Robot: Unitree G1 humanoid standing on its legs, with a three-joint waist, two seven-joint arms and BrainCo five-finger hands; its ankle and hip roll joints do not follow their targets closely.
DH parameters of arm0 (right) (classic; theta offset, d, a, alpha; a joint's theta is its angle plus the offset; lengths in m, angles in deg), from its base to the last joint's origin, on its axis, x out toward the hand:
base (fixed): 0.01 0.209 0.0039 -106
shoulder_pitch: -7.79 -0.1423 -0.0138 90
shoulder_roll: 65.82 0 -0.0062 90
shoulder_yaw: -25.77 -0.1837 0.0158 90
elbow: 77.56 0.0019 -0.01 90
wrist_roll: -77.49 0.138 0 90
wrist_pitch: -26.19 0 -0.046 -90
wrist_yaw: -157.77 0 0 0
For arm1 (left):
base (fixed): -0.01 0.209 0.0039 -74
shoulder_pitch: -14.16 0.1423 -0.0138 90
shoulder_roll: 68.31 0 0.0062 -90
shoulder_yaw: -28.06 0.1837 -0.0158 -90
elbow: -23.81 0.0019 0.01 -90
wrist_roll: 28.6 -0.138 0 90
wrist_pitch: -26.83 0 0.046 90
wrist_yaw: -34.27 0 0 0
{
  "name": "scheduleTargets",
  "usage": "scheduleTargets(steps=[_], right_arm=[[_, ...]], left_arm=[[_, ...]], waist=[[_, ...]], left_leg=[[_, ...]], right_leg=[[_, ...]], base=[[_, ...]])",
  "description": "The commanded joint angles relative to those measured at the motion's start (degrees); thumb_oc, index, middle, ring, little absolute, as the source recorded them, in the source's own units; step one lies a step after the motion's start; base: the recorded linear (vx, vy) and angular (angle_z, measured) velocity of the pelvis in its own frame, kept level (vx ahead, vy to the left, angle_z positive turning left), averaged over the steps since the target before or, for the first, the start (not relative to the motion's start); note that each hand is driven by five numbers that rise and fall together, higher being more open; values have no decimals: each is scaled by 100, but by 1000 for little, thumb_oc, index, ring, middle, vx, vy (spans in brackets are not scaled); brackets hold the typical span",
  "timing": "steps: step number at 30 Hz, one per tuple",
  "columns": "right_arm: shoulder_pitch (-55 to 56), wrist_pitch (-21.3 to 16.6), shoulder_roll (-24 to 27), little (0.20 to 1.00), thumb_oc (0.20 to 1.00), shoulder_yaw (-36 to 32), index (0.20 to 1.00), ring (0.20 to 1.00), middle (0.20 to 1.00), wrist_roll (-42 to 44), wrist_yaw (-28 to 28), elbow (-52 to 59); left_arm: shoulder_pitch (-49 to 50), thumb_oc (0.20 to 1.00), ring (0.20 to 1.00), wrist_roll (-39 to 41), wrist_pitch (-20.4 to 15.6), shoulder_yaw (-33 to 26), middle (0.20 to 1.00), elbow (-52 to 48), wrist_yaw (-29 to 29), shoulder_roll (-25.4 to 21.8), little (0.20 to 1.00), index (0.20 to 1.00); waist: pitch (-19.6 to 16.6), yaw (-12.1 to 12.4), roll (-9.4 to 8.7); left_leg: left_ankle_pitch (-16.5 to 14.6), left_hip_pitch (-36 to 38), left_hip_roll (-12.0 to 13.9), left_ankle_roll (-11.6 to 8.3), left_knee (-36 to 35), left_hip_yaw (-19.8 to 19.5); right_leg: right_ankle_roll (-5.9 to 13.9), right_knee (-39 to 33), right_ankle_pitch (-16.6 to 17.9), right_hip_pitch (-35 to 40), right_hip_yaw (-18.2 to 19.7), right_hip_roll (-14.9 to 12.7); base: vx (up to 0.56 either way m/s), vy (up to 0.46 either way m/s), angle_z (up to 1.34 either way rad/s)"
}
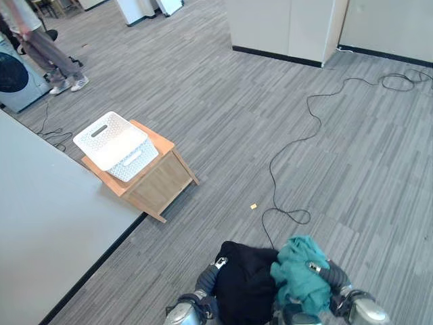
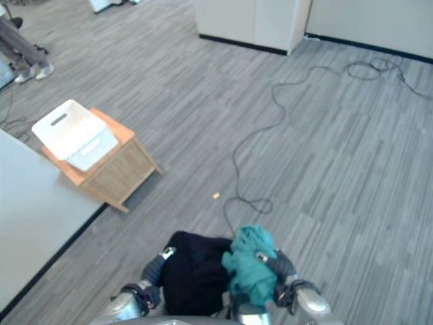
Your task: Tidy up the quilt and then pick up the clothes from the bed and put them into the laundry hamper.
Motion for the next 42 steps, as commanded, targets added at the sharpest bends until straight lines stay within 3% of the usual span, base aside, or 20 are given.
scheduleTargets(steps=[1,3,6,9,10,13,14,16,17,20,26,28,29,30,31,33,34,38,40,42], right_arm=[[-57,-428,201,200,200,91,200,200,200,132,-177,609],[-116,-429,168,200,200,157,200,200,200,40,-304,625],[-92,-490,51,200,200,195,200,200,200,157,-488,596],[-91,-490,50,200,200,195,200,200,200,157,-488,596],[-42,-489,-14,200,200,205,200,200,200,111,-520,697],[51,-344,-137,200,200,278,200,200,200,-188,-687,887],[122,-368,-119,200,200,397,200,200,200,-105,-1134,1173],[132,-443,-99,200,200,355,200,200,200,11,-1191,1127],[-78,-516,-80,200,200,397,200,200,200,108,-1010,861],[-105,-594,-112,200,200,412,200,200,200,109,-972,842],[-177,-888,-185,200,200,486,200,200,200,191,-1162,790],[-291,-977,-225,200,200,419,200,200,200,239,-1037,577],[-293,-892,-194,200,200,323,200,200,200,225,-898,567],[-297,-836,-186,200,200,297,200,200,200,202,-836,559],[-340,-728,-124,200,200,272,200,200,200,213,-755,503],[-421,-661,-28,200,200,233,200,200,200,298,-585,355],[-432,-635,-2,200,200,217,200,200,200,293,-508,341],[-344,-377,110,200,200,178,200,200,200,204,-316,578],[-79,-507,188,200,200,291,200,200,200,116,-264,643],[-15,-657,217,200,200,329,200,200,200,-24,-217,647]], left_arm=[[13,200,200,575,-306,145,200,-603,-110,-159,200,200],[12,200,200,589,-306,94,200,-651,-136,-181,200,200],[-32,200,200,508,-347,159,200,-623,-56,-222,200,200],[-31,200,200,508,-347,159,200,-623,-56,-223,200,200],[-85,200,200,627,-309,211,200,-764,-25,-270,200,200],[-73,200,200,685,-107,294,200,-875,190,-302,200,200],[-64,200,200,650,-247,317,200,-697,-27,-311,200,200],[-97,200,200,619,-150,325,200,-712,-45,-348,200,200],[-95,200,200,547,-248,341,200,-548,-41,-332,200,200],[8,200,200,449,-400,334,200,-538,-97,-360,200,200],[55,200,200,136,-490,409,200,-471,-51,-303,200,200],[8,200,200,179,-609,423,200,-415,-10,-199,200,200],[-19,200,200,272,-503,387,200,-563,21,-206,200,200],[-25,200,200,294,-467,378,200,-595,65,-202,200,200],[-32,200,200,344,-331,333,200,-662,159,-173,200,200],[-44,200,200,353,-215,299,200,-598,180,-99,200,200],[-52,200,200,384,-219,292,200,-562,143,-82,200,200],[25,200,200,634,-293,137,200,-538,184,-159,200,200],[139,200,200,743,-506,102,200,-473,143,-214,200,200],[178,200,200,794,-656,67,200,-462,1,-249,200,200]], waist=[[-103,242,-58],[-167,309,-52],[-339,445,-123],[-349,448,-127],[-352,459,-132],[-260,277,115],[-121,-17,199],[-114,-132,186],[-74,-212,-33],[-7,-334,-58],[-109,-481,-195],[-276,-540,-169],[-376,-598,-114],[-402,-609,-96],[-411,-604,-86],[-314,-460,-212],[-242,-386,-195],[-137,-106,-176],[-162,146,-116],[-227,247,-142]], left_leg=[[471,-83,251,-214,87,-98],[471,-111,278,-217,137,0],[497,-305,120,-24,591,123],[495,-317,118,-23,596,127],[374,-246,-164,193,719,39],[190,260,-527,522,616,-227],[-46,767,-628,579,521,-605],[-221,990,-705,589,516,-785],[-731,1365,-789,597,675,-835],[-1094,1710,-696,570,785,-1007],[-1715,1955,-449,461,1399,-859],[-1500,2029,-129,232,1884,-654],[-1075,2033,130,45,2412,-446],[-946,2015,189,-5,2524,-414],[-284,1647,322,-136,3326,-393],[197,442,250,-221,4638,-409],[145,-14,190,-217,4910,-423],[-44,-487,-145,-92,3434,-354],[338,-570,-122,-135,968,-404],[328,-549,-88,-131,653,-344]], right_leg=[[797,165,-132,576,428,-946],[910,264,-277,697,342,-1047],[1015,1032,-2,848,162,-1339],[1017,1044,-8,831,167,-1344],[1060,2195,625,632,120,-1623],[1003,4389,1254,-757,603,-1796],[681,3920,754,-1610,728,-917],[615,3230,711,-1780,680,-670],[699,1279,988,-1873,469,-811],[844,-89,1143,-1905,682,-646],[976,-67,1181,-1882,1010,-626],[842,341,1108,-1762,1032,-604],[760,455,1013,-1670,991,-569],[737,461,998,-1638,978,-554],[580,502,895,-1452,1056,-463],[312,457,730,-981,1087,-489],[269,466,645,-809,1045,-477],[382,395,360,-411,1018,-493],[539,399,64,21,1103,-514],[657,426,-240,400,1060,-681]], base=[[413,235,-20],[432,233,-28],[259,134,10],[95,75,18],[342,309,-5],[545,391,56],[706,148,81],[734,-158,132],[842,-309,160],[687,-257,100],[571,-218,47],[653,-225,40],[501,-155,61],[619,-197,70],[468,-162,31],[453,-154,12],[397,-68,1],[497,98,-20],[790,234,-30],[534,193,-35]])
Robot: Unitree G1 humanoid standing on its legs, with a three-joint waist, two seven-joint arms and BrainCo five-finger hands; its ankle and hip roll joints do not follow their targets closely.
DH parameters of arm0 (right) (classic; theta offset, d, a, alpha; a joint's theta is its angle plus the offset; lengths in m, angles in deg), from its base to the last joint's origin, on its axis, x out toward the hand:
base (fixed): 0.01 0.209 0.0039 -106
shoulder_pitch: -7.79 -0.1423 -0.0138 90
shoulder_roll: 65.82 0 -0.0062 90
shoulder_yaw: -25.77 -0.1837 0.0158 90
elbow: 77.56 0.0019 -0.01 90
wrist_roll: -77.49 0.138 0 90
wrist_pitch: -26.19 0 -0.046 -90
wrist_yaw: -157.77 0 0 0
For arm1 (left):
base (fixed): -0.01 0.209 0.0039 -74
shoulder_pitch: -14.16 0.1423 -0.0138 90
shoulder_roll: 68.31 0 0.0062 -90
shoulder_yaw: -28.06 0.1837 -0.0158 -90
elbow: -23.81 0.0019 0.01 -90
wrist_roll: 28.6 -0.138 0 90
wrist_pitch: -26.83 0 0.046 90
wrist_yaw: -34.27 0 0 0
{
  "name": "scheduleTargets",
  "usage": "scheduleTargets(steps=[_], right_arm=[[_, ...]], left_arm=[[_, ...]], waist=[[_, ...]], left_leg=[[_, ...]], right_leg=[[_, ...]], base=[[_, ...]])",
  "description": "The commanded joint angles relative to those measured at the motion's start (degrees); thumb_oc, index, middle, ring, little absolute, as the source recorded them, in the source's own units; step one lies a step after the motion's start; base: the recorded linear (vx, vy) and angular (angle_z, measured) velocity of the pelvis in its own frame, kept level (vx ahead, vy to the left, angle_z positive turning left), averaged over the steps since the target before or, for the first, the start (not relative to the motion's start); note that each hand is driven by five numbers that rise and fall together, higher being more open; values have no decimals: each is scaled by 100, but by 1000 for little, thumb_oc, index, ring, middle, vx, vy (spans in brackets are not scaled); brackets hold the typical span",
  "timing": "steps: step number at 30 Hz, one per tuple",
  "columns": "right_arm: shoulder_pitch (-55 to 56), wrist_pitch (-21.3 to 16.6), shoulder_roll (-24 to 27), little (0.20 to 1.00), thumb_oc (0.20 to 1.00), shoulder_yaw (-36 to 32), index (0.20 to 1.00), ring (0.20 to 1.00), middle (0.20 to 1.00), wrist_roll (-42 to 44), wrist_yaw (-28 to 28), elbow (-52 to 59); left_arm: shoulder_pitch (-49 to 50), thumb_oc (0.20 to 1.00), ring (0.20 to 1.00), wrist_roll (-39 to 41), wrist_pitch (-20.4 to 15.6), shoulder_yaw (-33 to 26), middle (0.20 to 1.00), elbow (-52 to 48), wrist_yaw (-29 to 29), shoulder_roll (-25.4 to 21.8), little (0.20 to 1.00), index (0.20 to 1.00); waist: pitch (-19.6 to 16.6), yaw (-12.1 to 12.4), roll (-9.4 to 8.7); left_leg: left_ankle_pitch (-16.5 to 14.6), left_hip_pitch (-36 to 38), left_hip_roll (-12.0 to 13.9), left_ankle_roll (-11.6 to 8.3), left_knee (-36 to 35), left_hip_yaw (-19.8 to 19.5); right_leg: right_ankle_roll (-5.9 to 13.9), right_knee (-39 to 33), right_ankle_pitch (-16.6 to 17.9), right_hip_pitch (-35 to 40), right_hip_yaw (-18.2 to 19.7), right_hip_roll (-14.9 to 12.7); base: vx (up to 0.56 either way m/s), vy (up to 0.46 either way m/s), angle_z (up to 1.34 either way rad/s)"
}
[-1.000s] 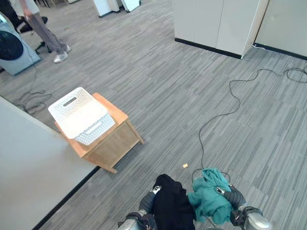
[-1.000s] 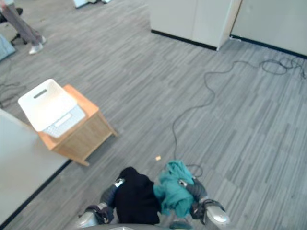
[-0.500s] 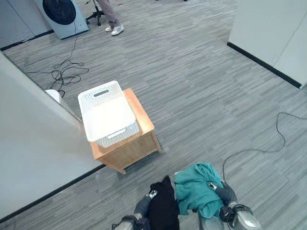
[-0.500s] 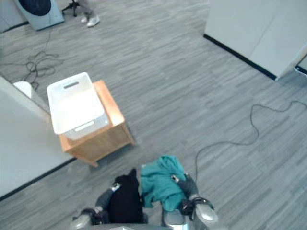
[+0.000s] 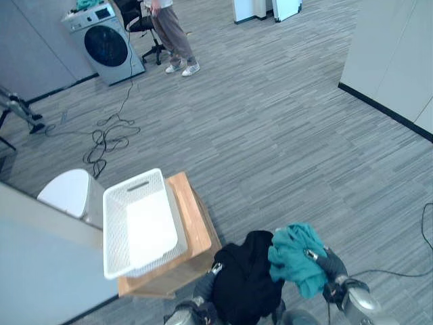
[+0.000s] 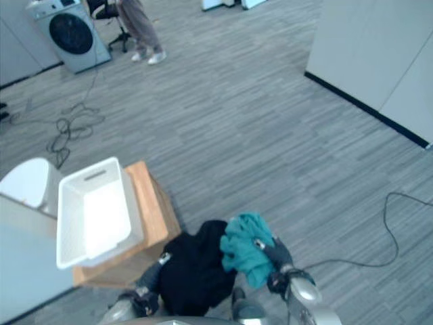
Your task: Tidy up the quilt and then pick up the clothes from the bed and put them into the laundry hamper.
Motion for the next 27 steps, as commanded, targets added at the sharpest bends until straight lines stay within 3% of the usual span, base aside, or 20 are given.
scheduleTargets(steps=[1,2,3,5,6,7,8,10,11,12,14,16,21,22,23,24,25,27], right_arm=[[273,-351,72,200,200,104,200,200,200,-200,240,629],[236,-325,53,200,200,113,200,200,200,-212,173,623],[106,-359,-9,200,200,157,200,200,200,-173,113,531],[64,-310,-33,200,200,172,200,200,200,-197,101,576],[70,-209,-68,200,200,185,200,200,200,-285,77,674],[14,-84,-213,200,200,363,200,200,200,-504,-47,687],[-15,-105,-274,200,200,425,200,200,200,-572,-69,652],[-105,-194,-359,200,200,499,200,200,200,-582,-79,538],[-144,-278,-369,200,200,507,200,200,200,-532,-40,471],[-145,-304,-364,200,200,502,200,200,200,-518,-25,455],[-123,-369,-350,200,200,454,200,200,200,-477,78,386],[-94,-428,-359,200,200,431,200,200,200,-426,95,383],[3,-600,-450,200,200,421,200,200,200,-506,74,478],[7,-568,-451,200,200,423,200,200,200,-552,136,481],[1,-521,-447,200,200,409,200,200,200,-644,213,523],[-33,-407,-394,200,200,347,200,200,200,-630,292,546],[-68,-374,-338,200,200,322,200,200,200,-528,334,444],[-48,-318,-277,200,200,238,200,200,200,-499,482,426]], left_arm=[[9,200,200,324,-529,-195,200,-571,-219,-218,200,200],[27,200,200,319,-473,-239,200,-590,-162,-219,200,200],[-6,200,200,374,-413,-338,200,-565,-156,-194,200,200],[-42,200,200,464,-390,-343,200,-617,-192,-222,200,200],[-92,200,200,526,-321,-323,200,-684,-148,-253,200,200],[-190,200,200,633,-292,-248,200,-620,2,-247,200,200],[-191,200,200,642,-332,-258,200,-576,22,-243,200,200],[-219,200,200,623,-423,-286,200,-486,-7,-285,200,200],[-280,200,200,609,-452,-301,200,-443,17,-321,200,200],[-301,200,200,601,-471,-306,200,-435,38,-327,200,200],[-338,200,200,548,-468,-315,200,-401,83,-330,200,200],[-319,200,200,488,-575,-341,200,-363,28,-332,200,200],[-284,200,200,443,-642,-470,200,-381,-95,-367,200,200],[-283,200,200,473,-681,-474,200,-373,-71,-365,200,200],[-245,200,200,505,-753,-531,200,-436,5,-367,200,200],[-245,200,200,595,-707,-572,200,-580,194,-415,200,200],[-248,200,200,610,-746,-618,200,-392,313,-314,200,200],[-225,200,200,614,-812,-698,200,-302,222,-265,200,200]], waist=[[-81,274,-253],[-142,343,-272],[-241,425,-271],[-251,432,-226],[-248,395,-140],[-179,339,29],[-155,331,62],[-115,305,63],[-96,206,-51],[-114,174,-84],[-155,22,-194],[-148,-106,-204],[-87,-254,-270],[-78,-274,-270],[-108,-250,-408],[-182,-254,-481],[-306,-169,-567],[-364,-141,-643]], left_leg=[[466,26,21,-20,-50,0],[458,67,-20,-7,-54,-78],[478,239,-27,105,90,91],[457,359,-97,221,130,128],[375,510,-178,357,156,158],[183,952,-395,608,104,84],[107,1110,-424,655,76,39],[-92,1440,-447,689,64,-145],[-342,1684,-549,687,85,-422],[-392,1705,-585,688,92,-499],[-729,1925,-706,710,144,-855],[-921,2128,-746,762,152,-1210],[-1277,2345,-649,795,462,-1811],[-1298,2357,-638,793,484,-1846],[-1473,2381,-503,675,634,-1984],[-1531,2311,-336,630,647,-1910],[-1578,2301,-240,480,744,-2079],[-1543,2181,-129,397,916,-2095]], right_leg=[[1081,422,-253,499,105,-780],[1166,480,-302,639,77,-864],[1388,1268,27,609,-267,-1171],[1407,2123,430,366,-447,-1386],[1361,2976,754,18,-544,-1553],[1213,4370,1006,-903,-444,-1745],[1153,4356,946,-1108,-485,-1729],[1051,3501,825,-1361,-631,-1552],[1033,2111,872,-1438,-569,-1297],[1031,1734,914,-1484,-495,-1237],[1116,241,1059,-1578,36,-993],[1270,-477,1274,-1703,763,-774],[1403,-434,1409,-1950,1839,-554],[1403,-425,1408,-1936,1848,-546],[1455,21,1406,-1784,1999,-620],[1521,135,1190,-1636,2034,-620],[1478,368,1168,-1538,2031,-548],[1372,436,1008,-1393,1890,-512]], base=[[449,158,-27],[489,180,-30],[415,178,-46],[336,241,-52],[590,513,-40],[637,482,-24],[691,289,-2],[455,-132,45],[341,-239,80],[482,-302,102],[483,-200,147],[486,-163,141],[497,-243,161],[395,-334,204],[383,-403,221],[503,-579,248],[365,-435,251],[278,-270,234]])
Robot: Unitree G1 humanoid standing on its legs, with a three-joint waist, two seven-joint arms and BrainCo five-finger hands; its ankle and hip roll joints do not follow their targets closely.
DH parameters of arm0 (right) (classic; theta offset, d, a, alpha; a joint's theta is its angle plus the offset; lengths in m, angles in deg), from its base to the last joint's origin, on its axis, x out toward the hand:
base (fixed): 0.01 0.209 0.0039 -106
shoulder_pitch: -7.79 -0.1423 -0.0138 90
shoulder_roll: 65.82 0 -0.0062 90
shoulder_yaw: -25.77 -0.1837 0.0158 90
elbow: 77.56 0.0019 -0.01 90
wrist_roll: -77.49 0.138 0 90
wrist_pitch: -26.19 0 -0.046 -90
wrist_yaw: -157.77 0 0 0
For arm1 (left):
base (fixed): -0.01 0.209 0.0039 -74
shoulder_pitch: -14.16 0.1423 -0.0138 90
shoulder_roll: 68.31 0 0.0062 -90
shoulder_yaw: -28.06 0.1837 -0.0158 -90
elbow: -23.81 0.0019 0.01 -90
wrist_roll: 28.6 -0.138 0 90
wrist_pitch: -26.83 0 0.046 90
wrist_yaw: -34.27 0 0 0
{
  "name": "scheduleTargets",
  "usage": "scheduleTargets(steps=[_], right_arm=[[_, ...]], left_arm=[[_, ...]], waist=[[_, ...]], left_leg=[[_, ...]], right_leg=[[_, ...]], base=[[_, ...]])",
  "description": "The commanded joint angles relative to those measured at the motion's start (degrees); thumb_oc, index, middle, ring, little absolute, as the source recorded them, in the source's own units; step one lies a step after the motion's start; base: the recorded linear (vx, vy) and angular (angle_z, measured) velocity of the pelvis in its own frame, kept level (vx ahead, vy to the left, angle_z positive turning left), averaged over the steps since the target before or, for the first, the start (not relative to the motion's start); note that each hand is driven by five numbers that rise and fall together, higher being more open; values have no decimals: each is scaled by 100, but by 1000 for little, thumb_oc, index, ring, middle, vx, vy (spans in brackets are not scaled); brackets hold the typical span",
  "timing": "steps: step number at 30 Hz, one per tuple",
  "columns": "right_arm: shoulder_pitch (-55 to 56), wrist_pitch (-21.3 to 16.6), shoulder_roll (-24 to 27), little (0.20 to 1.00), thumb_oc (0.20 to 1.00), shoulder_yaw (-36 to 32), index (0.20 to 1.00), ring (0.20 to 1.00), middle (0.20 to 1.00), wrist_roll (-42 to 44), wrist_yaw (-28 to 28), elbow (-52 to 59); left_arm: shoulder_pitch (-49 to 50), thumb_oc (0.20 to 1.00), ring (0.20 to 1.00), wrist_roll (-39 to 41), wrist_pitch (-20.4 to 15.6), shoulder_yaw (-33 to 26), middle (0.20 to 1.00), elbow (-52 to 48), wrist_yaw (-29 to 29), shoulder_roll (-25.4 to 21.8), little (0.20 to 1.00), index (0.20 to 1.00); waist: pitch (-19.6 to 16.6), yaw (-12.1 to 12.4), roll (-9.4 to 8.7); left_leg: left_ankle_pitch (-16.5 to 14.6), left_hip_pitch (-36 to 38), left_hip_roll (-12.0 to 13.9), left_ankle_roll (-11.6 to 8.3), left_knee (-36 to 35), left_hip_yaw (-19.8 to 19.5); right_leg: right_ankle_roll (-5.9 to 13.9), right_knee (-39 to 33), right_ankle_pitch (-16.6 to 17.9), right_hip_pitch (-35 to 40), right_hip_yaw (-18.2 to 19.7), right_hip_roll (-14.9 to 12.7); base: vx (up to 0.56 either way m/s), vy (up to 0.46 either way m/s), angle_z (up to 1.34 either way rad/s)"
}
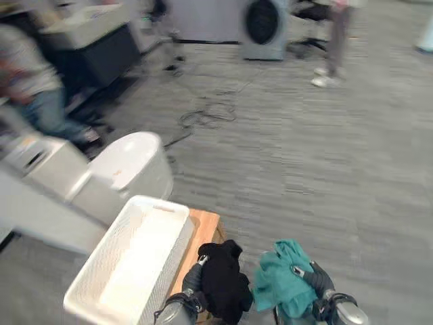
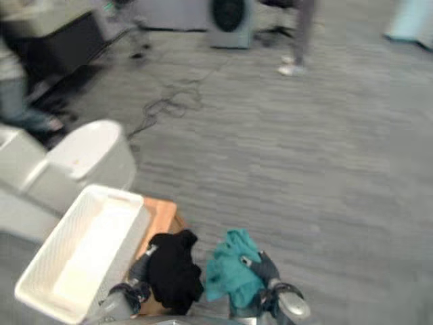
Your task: Tidy up the quilt and then pick up the clothes from the bed and put them into the laundry hamper.
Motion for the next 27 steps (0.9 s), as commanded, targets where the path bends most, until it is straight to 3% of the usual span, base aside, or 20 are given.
scheduleTargets(steps=[1,2,4,5,6,9,10,11,14,15,16,17,18,19,22,23,24,25,26,27], right_arm=[[-72,-83,21,200,200,-224,200,200,200,-15,464,661],[-45,-80,50,200,200,-280,200,200,200,75,438,658],[88,-45,180,200,200,-406,200,200,200,298,466,663],[227,-120,267,200,200,-501,200,200,200,420,576,662],[264,-150,269,200,200,-513,200,200,200,454,559,668],[252,-178,236,200,200,-452,200,200,200,498,473,675],[267,-282,171,200,200,-387,200,200,200,522,274,699],[269,-312,122,200,200,-376,200,200,200,452,266,688],[145,-371,13,200,200,-274,200,200,200,309,149,595],[-40,-369,-117,200,200,-175,200,200,200,116,35,498],[-72,-369,-138,200,200,-167,200,200,200,104,1,483],[-102,-409,-246,200,200,-186,200,200,200,136,-201,472],[-38,-423,-309,200,200,-226,200,200,200,133,-397,520],[-5,-423,-330,200,200,-243,200,200,200,127,-464,508],[58,-554,-367,200,200,-242,200,200,200,143,-617,398],[70,-744,-411,200,200,-219,200,200,200,135,-561,259],[66,-769,-421,200,200,-213,200,200,200,133,-550,236],[55,-850,-440,200,200,-207,200,200,200,193,-535,167],[14,-808,-469,200,200,-156,200,200,200,279,-616,175],[33,-796,-465,200,200,-168,200,200,200,275,-584,187]], left_arm=[[82,200,200,129,-355,-414,200,-452,-37,-190,200,200],[116,200,200,-5,-314,-437,200,-467,-83,-175,200,200],[165,200,200,-193,-55,-429,200,-627,-27,-230,200,200],[233,200,200,-188,10,-407,200,-677,12,-333,200,200],[260,200,200,-169,1,-404,200,-680,23,-368,200,200],[310,200,200,-187,18,-426,200,-691,78,-426,200,200],[359,200,200,-310,-7,-493,200,-628,-65,-394,200,200],[371,200,200,-339,-45,-554,200,-577,-139,-350,200,200],[375,200,200,-247,-87,-720,200,-506,-292,-280,200,200],[412,200,200,-208,-36,-849,200,-552,-301,-253,200,200],[414,200,200,-217,-2,-868,200,-578,-301,-261,200,200],[381,200,200,-424,154,-902,200,-603,-386,-257,200,200],[314,200,200,-584,140,-807,200,-521,-439,-238,200,200],[291,200,200,-634,93,-738,200,-487,-403,-217,200,200],[211,200,200,-718,-21,-561,200,-534,-346,-242,200,200],[186,200,200,-678,-112,-492,200,-619,-358,-381,200,200],[185,200,200,-670,-124,-487,200,-626,-359,-398,200,200],[146,200,200,-705,-119,-480,200,-658,-382,-458,200,200],[93,200,200,-761,-162,-468,200,-623,-362,-485,200,200],[86,200,200,-783,-160,-520,200,-617,-279,-454,200,200]], waist=[[-204,31,-292],[-222,37,-312],[-225,-3,-321],[-263,-98,-298],[-247,-98,-242],[-251,-6,-139],[-192,73,-100],[-188,120,-75],[-224,216,-36],[-257,420,-36],[-271,457,-31],[-253,469,-58],[-167,363,-15],[-83,281,17],[57,120,100],[83,77,52],[97,68,50],[122,-10,-22],[124,-136,-128],[83,-156,-163]], left_leg=[[-334,-94,1,-178,-61,469],[-236,-231,60,-211,97,610],[45,-500,447,-293,202,1354],[323,-511,842,-428,-289,2185],[417,-496,847,-466,-527,2514],[787,-693,657,-569,-962,2927],[1209,-1221,527,-662,-1089,3440],[1362,-1470,523,-676,-1099,3615],[1429,-1499,522,-611,-1274,3745],[1449,-1567,387,-523,-1300,3377],[1458,-1605,385,-501,-1284,3342],[1398,-1549,329,-367,-1179,3387],[1303,-1417,247,-210,-1134,3258],[1241,-1265,200,-177,-1141,3130],[1168,-904,171,-224,-1263,2782],[1118,-713,189,-276,-1408,2617],[1114,-674,197,-281,-1434,2597],[1055,-496,215,-312,-1546,2525],[891,-354,197,-280,-1521,2412],[876,-328,208,-278,-1543,2468]], right_leg=[[759,-866,620,226,456,-575],[736,-892,574,305,340,-612],[669,-943,404,582,-94,-724],[666,-998,289,753,-671,-921],[663,-1016,215,845,-951,-945],[624,-1100,136,951,-1454,-917],[529,-1181,-29,1194,-1841,-853],[483,-1201,-81,1249,-1965,-830],[520,-1073,-256,1309,-2167,-935],[610,-794,-456,1466,-2169,-1120],[622,-760,-466,1480,-2172,-1141],[691,92,-287,1325,-2163,-1390],[707,1479,223,621,-1840,-1551],[660,1880,357,286,-1611,-1510],[540,1590,281,-102,-1304,-1200],[593,806,382,-52,-1228,-1204],[603,710,412,-20,-1228,-1197],[691,-168,506,22,-1064,-1090],[813,-602,644,34,-620,-858],[853,-794,615,161,-585,-833]], base=[[162,-136,172],[197,-174,127],[190,-132,162],[166,-36,188],[132,-16,151],[123,70,248],[161,180,141],[132,180,137],[135,208,111],[158,155,18],[224,193,-24],[160,149,-52],[187,156,-36],[180,97,61],[114,-90,101],[142,-203,68],[172,-285,104],[187,-320,92],[205,-356,85],[155,-307,61]])
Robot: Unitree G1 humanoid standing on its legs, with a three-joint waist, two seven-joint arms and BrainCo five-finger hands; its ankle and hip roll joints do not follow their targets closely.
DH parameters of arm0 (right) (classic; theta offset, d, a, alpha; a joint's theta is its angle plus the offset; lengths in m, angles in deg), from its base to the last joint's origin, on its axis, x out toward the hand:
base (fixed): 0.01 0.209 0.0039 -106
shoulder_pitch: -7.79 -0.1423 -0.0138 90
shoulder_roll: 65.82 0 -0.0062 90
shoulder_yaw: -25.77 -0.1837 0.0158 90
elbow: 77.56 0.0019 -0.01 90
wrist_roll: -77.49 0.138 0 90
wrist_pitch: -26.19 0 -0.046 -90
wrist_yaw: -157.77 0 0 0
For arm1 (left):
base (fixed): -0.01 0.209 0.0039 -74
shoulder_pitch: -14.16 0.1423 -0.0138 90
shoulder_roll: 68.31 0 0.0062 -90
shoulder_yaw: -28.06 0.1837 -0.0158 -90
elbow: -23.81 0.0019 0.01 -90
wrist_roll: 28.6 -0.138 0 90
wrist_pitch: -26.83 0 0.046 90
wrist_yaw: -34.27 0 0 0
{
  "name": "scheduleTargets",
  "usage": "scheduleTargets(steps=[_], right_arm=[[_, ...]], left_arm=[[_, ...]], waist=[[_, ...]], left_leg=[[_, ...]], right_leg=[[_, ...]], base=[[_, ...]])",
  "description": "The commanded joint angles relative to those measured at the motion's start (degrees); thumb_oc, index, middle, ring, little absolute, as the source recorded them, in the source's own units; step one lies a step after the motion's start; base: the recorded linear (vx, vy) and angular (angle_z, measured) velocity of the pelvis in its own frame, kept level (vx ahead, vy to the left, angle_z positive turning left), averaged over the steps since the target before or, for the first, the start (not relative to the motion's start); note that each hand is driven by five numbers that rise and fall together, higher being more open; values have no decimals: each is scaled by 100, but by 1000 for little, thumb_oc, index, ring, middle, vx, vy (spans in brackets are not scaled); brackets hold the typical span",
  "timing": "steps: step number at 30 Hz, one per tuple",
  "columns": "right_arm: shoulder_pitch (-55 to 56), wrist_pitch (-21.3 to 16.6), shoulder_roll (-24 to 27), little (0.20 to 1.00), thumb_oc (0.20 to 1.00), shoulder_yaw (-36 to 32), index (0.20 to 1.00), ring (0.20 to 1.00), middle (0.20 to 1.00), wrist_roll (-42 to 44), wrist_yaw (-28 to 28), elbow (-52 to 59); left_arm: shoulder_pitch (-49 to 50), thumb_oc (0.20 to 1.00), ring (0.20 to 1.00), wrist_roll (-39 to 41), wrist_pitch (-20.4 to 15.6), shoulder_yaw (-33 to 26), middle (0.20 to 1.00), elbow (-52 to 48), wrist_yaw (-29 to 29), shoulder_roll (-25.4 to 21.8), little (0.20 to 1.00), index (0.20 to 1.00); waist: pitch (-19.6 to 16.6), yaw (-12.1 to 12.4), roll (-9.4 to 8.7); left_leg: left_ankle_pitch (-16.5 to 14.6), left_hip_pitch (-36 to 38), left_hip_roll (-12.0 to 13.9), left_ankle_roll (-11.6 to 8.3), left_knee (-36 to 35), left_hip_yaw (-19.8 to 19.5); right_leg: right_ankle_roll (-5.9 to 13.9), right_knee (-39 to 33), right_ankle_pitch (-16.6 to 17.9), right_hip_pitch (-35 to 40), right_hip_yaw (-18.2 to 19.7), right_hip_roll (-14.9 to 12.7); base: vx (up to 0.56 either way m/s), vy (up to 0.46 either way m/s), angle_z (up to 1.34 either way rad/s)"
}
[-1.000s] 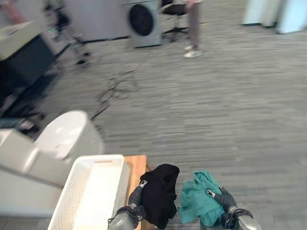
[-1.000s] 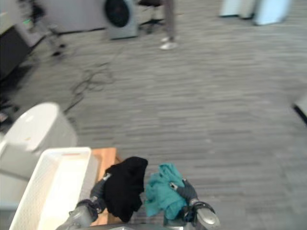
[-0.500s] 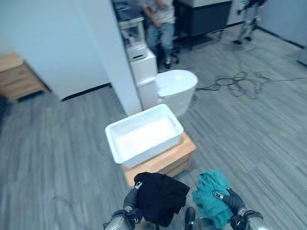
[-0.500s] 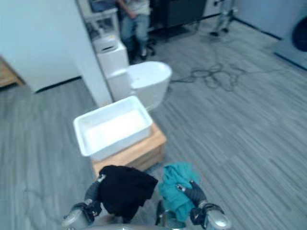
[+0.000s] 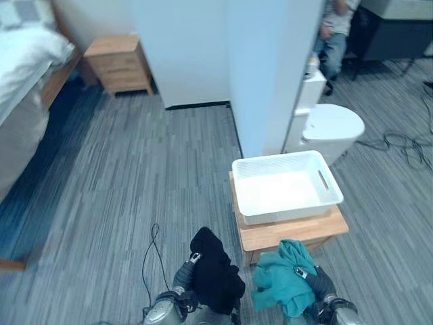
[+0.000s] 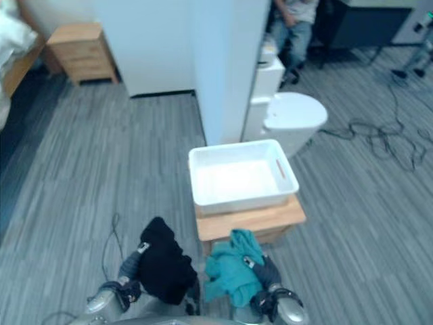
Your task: Tidy up the quilt and then pick up the clothes from the bed and put them into the laundry hamper.
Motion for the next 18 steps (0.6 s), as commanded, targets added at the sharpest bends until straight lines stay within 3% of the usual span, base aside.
scheduleTargets(steps=[1,5,10,12,13,15,18], right_arm=[[-209,-557,40,200,200,-11,200,200,200,15,-32,405],[-181,-555,22,200,200,-260,200,200,200,77,-329,540],[-183,-594,43,200,200,-396,200,200,200,149,-513,518],[-130,-810,110,200,200,-832,200,200,200,151,-909,592],[-89,-873,286,200,200,-1441,200,200,200,-58,-1545,938],[-3,-748,523,200,200,-2233,200,200,200,-82,-1983,1507],[42,-496,792,200,200,-2964,200,200,200,-159,-2147,2106]], left_arm=[[-41,200,200,-281,-397,-238,200,-623,-61,51,200,200],[78,200,200,-400,-412,-350,200,-1103,168,43,200,200],[112,200,200,-526,-363,-364,200,-1175,185,63,200,200],[191,200,200,-606,-214,-416,200,-1323,258,97,200,200],[341,200,200,-665,-10,-610,200,-1484,322,141,200,200],[600,200,200,-774,197,-886,200,-1708,338,135,200,200],[823,200,200,-827,443,-1157,200,-1886,311,64,200,200]], waist=[[-43,-242,-91],[-162,-245,-98],[-206,-258,-103],[-323,-305,-114],[-402,-321,-117],[-438,-339,-118],[-454,-371,-103]], left_leg=[[-307,515,467,-102,-433,-234],[-214,688,709,-276,-649,20],[-220,705,715,-299,-649,6],[-231,675,727,-335,-649,6],[-257,681,752,-360,-649,82],[-269,702,809,-376,-649,180],[-295,729,831,-391,-649,231]], right_leg=[[272,-918,883,809,5,192],[263,-1239,939,1015,-166,245],[203,-1389,953,1129,-162,299],[119,-1611,902,1306,-105,399],[83,-1637,821,1355,-154,442],[61,-1637,763,1368,-207,480],[54,-1637,718,1374,-191,522]], base=[[75,-167,80],[96,-135,26],[40,-33,-2],[115,-101,0],[139,-132,-4],[104,-127,-13],[66,-89,-11]])
